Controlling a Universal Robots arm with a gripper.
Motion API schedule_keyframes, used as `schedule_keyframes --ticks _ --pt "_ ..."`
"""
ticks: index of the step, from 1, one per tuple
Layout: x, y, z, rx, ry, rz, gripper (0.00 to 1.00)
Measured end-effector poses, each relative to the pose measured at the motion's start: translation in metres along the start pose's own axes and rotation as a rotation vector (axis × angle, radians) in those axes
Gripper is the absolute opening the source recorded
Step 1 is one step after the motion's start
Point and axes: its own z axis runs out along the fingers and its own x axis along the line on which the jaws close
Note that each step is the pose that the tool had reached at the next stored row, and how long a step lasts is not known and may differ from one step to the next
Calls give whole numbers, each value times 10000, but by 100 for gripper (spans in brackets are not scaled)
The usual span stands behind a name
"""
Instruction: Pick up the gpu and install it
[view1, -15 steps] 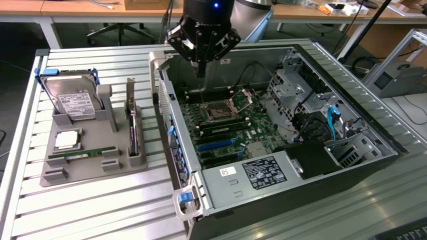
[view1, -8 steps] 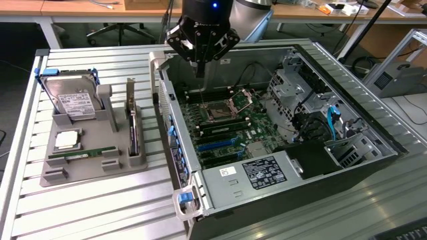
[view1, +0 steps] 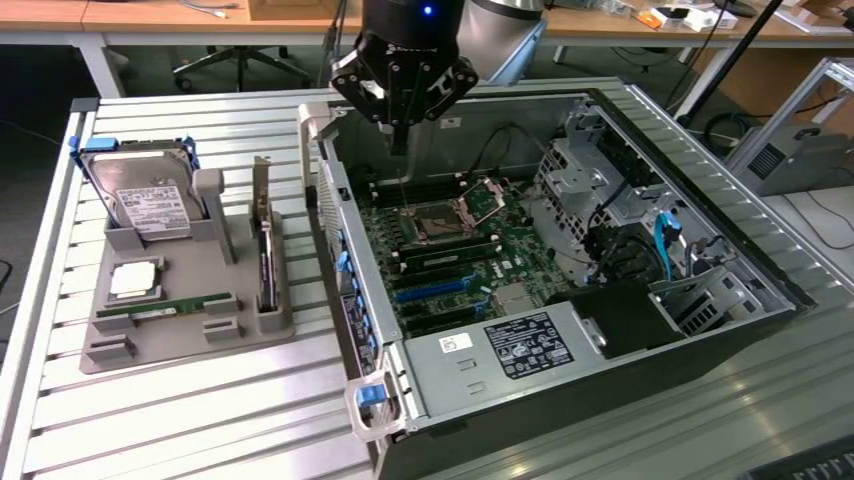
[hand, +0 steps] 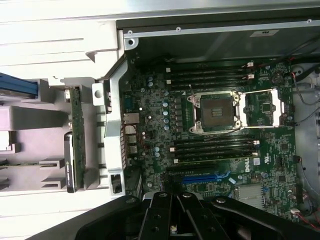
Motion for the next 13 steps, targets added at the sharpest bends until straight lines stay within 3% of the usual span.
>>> schedule_keyframes --ticks 13 --pt "42 -3 -1 0 0 0 11"
